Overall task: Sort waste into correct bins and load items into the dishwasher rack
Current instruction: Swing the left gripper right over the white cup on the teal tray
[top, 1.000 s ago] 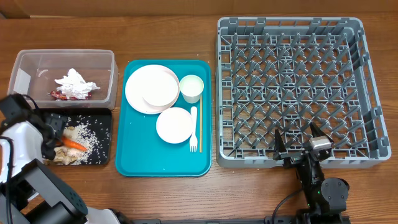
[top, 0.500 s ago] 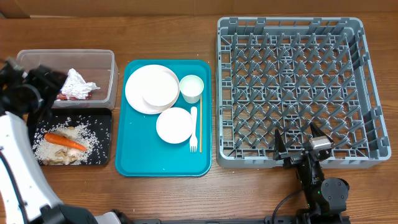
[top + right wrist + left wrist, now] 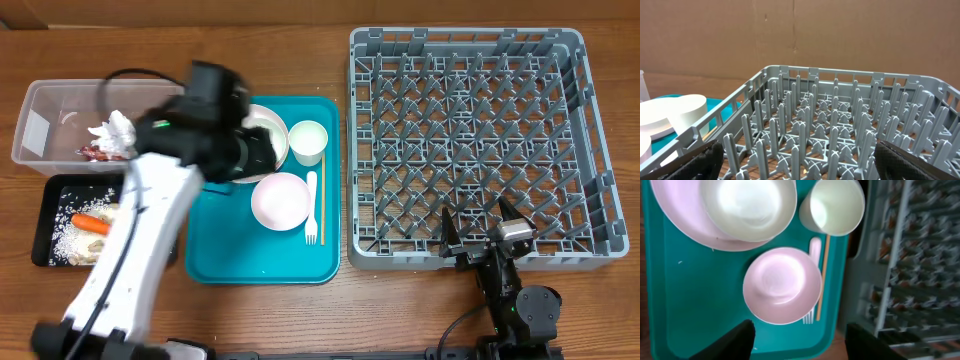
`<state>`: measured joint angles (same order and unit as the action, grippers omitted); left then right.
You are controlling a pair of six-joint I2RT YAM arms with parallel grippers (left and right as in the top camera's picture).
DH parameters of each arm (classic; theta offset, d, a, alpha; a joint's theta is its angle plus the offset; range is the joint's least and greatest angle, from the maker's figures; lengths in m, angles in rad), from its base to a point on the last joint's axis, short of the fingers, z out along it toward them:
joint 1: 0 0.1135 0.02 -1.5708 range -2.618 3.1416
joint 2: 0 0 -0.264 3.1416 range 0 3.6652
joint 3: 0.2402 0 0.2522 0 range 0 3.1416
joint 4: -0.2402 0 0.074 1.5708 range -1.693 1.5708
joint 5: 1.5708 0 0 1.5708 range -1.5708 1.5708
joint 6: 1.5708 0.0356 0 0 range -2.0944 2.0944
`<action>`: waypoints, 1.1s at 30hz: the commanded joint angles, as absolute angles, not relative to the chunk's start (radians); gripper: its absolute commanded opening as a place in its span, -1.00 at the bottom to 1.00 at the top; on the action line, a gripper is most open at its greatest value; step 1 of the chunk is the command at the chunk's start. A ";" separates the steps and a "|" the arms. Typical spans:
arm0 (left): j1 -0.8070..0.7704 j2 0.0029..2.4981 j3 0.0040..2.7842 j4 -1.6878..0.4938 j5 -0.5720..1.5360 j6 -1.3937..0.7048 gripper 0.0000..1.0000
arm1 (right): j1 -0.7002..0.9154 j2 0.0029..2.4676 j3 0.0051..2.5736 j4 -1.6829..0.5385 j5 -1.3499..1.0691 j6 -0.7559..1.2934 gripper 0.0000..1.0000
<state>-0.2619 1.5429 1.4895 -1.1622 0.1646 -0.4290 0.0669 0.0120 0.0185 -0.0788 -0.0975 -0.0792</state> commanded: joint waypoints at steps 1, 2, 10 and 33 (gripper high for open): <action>-0.345 1.640 1.501 -1.177 0.028 -0.503 0.15 | 0.072 0.006 0.008 -0.074 -0.099 -0.076 1.00; -0.362 1.669 1.501 -1.177 0.034 -0.514 0.11 | 0.072 0.006 0.008 -0.074 -0.099 -0.076 1.00; -0.379 1.863 1.501 -1.176 0.207 -0.477 0.35 | 0.072 0.006 0.008 -0.074 -0.099 -0.076 1.00; -0.364 1.958 1.775 -1.061 0.055 -0.636 0.31 | 0.072 0.006 0.008 -0.074 -0.099 -0.076 1.00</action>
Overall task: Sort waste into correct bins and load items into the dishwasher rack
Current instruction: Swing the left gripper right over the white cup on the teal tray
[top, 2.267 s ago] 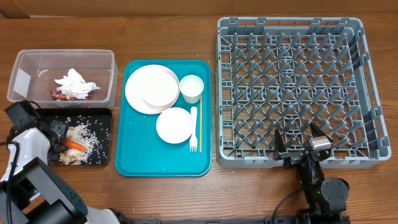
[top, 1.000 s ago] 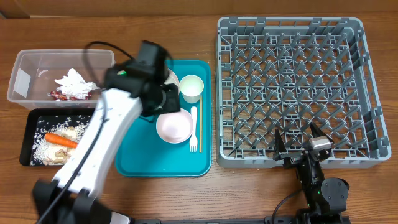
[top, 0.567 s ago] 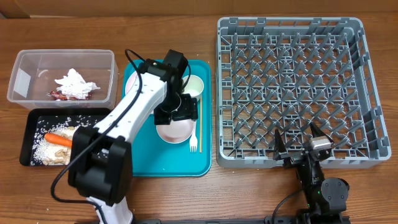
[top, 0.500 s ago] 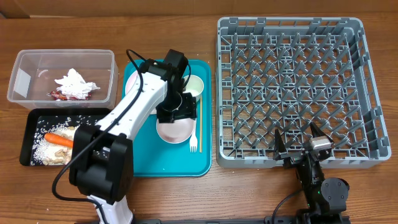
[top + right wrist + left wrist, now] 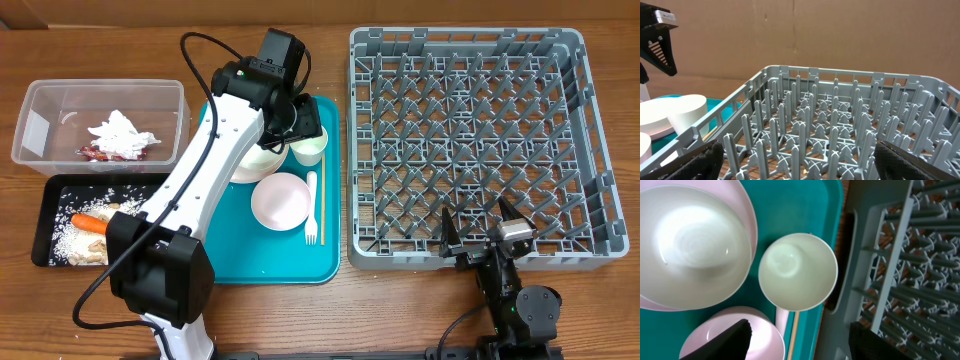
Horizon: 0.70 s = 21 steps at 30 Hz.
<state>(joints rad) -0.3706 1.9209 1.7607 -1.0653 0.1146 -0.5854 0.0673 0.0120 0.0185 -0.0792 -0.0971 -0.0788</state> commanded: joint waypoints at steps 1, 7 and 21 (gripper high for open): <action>-0.363 1.970 1.775 -1.064 0.050 -0.636 0.33 | 0.072 0.006 0.008 -0.074 -0.099 -0.076 1.00; -0.345 2.046 1.775 -1.065 0.046 -0.659 0.33 | 0.072 0.006 0.008 -0.074 -0.099 -0.076 1.00; -0.337 2.094 1.774 -1.061 0.054 -0.678 0.08 | 0.072 0.006 0.008 -0.074 -0.099 -0.076 1.00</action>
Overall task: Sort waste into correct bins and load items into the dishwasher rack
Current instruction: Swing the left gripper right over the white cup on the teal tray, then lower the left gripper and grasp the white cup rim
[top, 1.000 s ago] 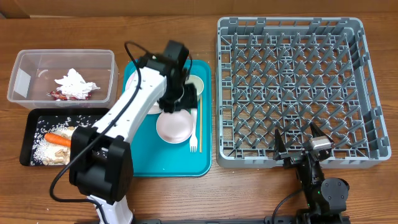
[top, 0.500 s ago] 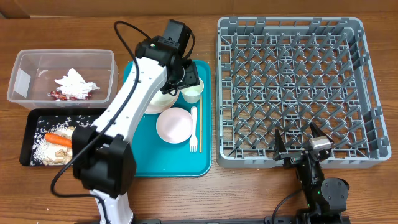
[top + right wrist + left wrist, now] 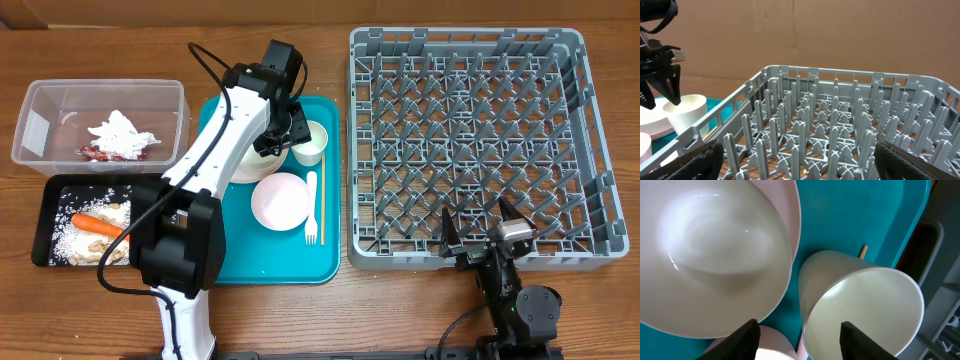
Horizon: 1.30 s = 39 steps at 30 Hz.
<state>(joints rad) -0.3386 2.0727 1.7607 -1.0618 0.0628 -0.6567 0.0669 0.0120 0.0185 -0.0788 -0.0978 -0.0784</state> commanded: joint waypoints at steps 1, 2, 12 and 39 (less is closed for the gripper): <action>-0.339 2.101 1.774 -1.061 0.056 -0.678 0.08 | 0.072 0.006 0.008 -0.074 -0.099 -0.076 1.00; -0.340 2.106 1.774 -1.061 0.061 -0.678 0.07 | 0.072 0.006 0.008 -0.074 -0.099 -0.076 1.00; -0.341 2.114 1.774 -1.061 0.087 -0.677 -0.35 | 0.072 0.006 0.008 -0.074 -0.099 -0.076 1.00; -0.341 2.117 1.774 -1.049 0.102 -0.677 -0.70 | 0.072 0.006 0.008 -0.074 -0.099 -0.076 1.00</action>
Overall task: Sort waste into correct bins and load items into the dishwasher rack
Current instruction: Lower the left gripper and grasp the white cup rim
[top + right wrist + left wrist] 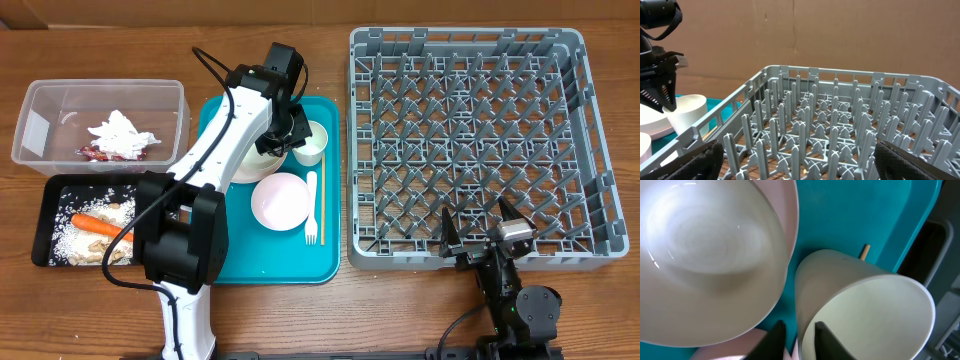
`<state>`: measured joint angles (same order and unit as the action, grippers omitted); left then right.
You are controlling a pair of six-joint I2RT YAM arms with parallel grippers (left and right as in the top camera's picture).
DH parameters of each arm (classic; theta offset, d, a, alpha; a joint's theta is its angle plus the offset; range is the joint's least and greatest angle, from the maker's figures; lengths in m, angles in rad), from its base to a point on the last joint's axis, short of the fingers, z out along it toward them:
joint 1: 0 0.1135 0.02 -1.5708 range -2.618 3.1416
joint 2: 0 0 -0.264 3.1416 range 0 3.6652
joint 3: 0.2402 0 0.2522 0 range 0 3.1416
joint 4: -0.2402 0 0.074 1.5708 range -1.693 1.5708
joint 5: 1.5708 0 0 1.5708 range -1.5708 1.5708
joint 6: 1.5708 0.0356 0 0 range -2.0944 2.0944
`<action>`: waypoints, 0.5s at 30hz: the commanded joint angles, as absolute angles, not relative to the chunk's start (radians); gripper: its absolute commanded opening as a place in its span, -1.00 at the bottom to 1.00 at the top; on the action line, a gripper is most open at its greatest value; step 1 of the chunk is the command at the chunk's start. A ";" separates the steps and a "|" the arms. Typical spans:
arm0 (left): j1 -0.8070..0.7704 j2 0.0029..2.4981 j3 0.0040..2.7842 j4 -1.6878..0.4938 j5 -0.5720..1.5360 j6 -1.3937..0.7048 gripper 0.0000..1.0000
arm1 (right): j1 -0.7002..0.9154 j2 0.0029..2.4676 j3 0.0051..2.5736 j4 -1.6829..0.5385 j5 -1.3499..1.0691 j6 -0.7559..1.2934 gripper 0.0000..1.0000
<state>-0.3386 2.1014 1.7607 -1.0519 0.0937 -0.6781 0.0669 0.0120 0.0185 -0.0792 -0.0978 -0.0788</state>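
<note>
A white cup (pixel 312 141) stands upright at the teal tray's (pixel 230 255) back right corner. My left gripper (pixel 297 133) is shut on the cup's (pixel 860 305) left wall, one finger outside (pixel 777 335) and one inside the rim. Beside it a white bowl (pixel 705 240) sits on a pink plate (pixel 792 220). A pink bowl (pixel 280 200), a fork (pixel 311 205) and a chopstick (pixel 321 212) lie on the tray. The grey dishwasher rack (pixel 470 130) stands at the right. My right gripper (pixel 478 232) rests open at the rack's front edge.
A clear bin (pixel 40 150) holding crumpled tissue (pixel 120 135) stands at the back left. In front of it a black tray (pixel 50 195) holds rice and a carrot (pixel 90 222). The rack's pegs (pixel 830 130) fill the right wrist view.
My left gripper's fingers, which stood wide apart around the cup's near side, have come together on the cup's wall. The cup stays on the tray. The right arm has not moved.
My left gripper was open above the pink bowl on the tray. Then it hung open over the white cup. Then it was low beside the cup, fingers still apart, and now it is shut on the cup's wall.
</note>
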 commanded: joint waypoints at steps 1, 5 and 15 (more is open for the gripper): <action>-0.341 2.117 1.774 -1.049 0.102 -0.677 -0.75 | 0.072 0.006 0.008 -0.074 -0.099 -0.076 1.00; -0.341 2.117 1.774 -1.050 0.102 -0.677 -0.81 | 0.072 0.006 0.008 -0.074 -0.099 -0.076 1.00; -0.329 2.103 1.798 -1.060 0.105 -0.577 -0.92 | 0.072 0.006 0.008 -0.074 -0.099 -0.076 1.00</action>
